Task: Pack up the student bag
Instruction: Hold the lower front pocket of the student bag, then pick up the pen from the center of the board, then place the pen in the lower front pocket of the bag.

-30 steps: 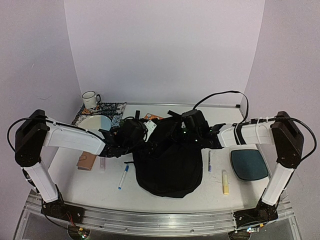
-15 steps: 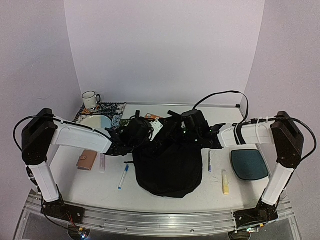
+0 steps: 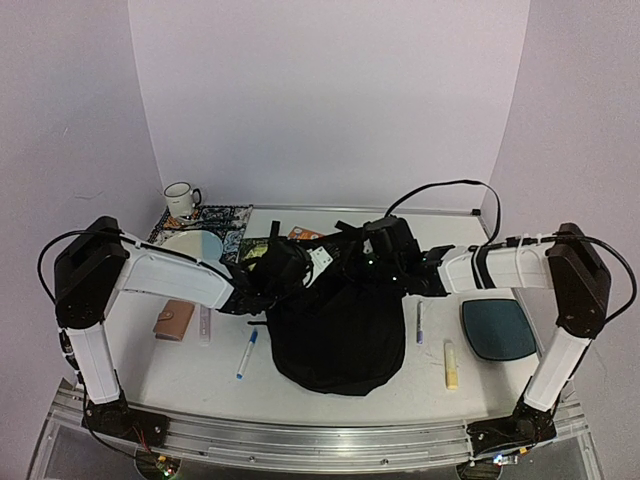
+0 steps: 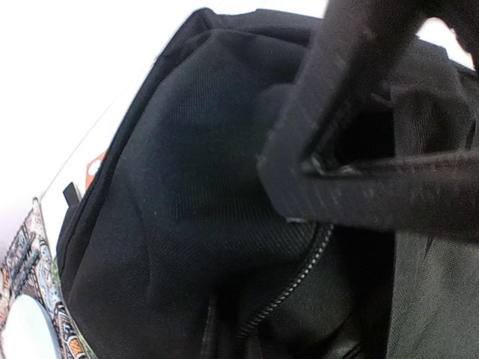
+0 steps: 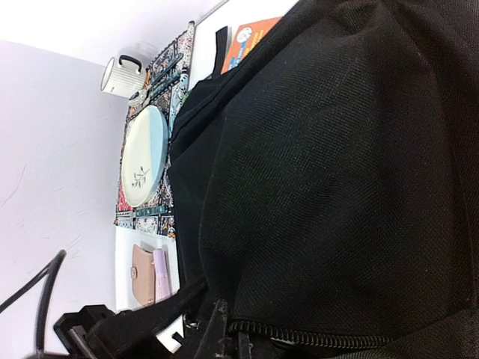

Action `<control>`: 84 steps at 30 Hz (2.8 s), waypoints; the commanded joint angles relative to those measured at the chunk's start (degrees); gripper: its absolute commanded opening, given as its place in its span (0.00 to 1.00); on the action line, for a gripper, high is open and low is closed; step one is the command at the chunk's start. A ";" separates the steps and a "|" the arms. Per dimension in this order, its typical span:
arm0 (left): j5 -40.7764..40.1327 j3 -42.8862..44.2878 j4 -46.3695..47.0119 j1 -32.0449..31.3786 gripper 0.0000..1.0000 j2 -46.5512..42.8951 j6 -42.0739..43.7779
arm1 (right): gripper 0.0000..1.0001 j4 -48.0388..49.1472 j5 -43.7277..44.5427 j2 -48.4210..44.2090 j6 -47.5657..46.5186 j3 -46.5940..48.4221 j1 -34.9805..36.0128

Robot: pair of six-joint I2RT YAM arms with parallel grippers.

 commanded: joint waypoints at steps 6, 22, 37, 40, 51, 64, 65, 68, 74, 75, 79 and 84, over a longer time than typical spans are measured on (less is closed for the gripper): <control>-1.64 7.37 -4.32 0.14 0.00 -2.18 -4.03 | 0.22 -7.82 6.12 -8.19 -11.41 1.56 -1.27; 2.06 15.52 -18.21 1.21 0.00 -0.23 -14.28 | 0.56 -38.96 14.39 -17.76 -20.29 -5.33 -9.20; 7.27 15.59 -18.99 4.15 0.00 -0.59 -21.24 | 0.56 -43.76 8.83 -6.92 -20.95 -8.06 -13.74; 8.44 15.52 -19.01 4.60 0.00 -0.87 -21.82 | 0.51 -43.65 8.46 -3.96 -21.38 -6.88 -14.00; 9.50 16.39 -19.12 4.97 0.00 -0.48 -21.96 | 0.32 -40.04 5.89 3.75 -22.60 -6.01 -15.53; 10.52 18.05 -19.48 5.20 0.00 0.19 -22.40 | 0.00 -40.18 5.62 -5.40 -22.10 -8.18 -16.15; 10.55 18.12 -19.51 5.27 0.00 0.35 -22.50 | 0.00 -40.37 5.51 -6.58 -22.04 -8.33 -16.17; 10.84 18.70 -19.66 5.39 0.00 0.85 -22.89 | 0.00 -41.13 4.72 -11.26 -21.42 -8.76 -16.15; 11.66 20.38 -20.04 5.50 0.00 1.80 -23.58 | 0.00 -40.91 -1.98 -20.00 -19.48 -9.35 -15.83; 11.91 20.66 -20.06 5.49 0.00 1.91 -23.71 | 0.00 -40.18 -3.63 -21.18 -18.99 -9.45 -15.59; 13.32 21.40 -20.15 5.50 0.00 2.33 -24.76 | 0.00 -36.15 -9.55 -23.72 -15.59 -10.19 -13.67; 14.37 21.76 -20.26 5.50 0.00 2.42 -25.98 | 0.00 -26.90 -16.27 -23.14 -10.59 -11.05 -10.59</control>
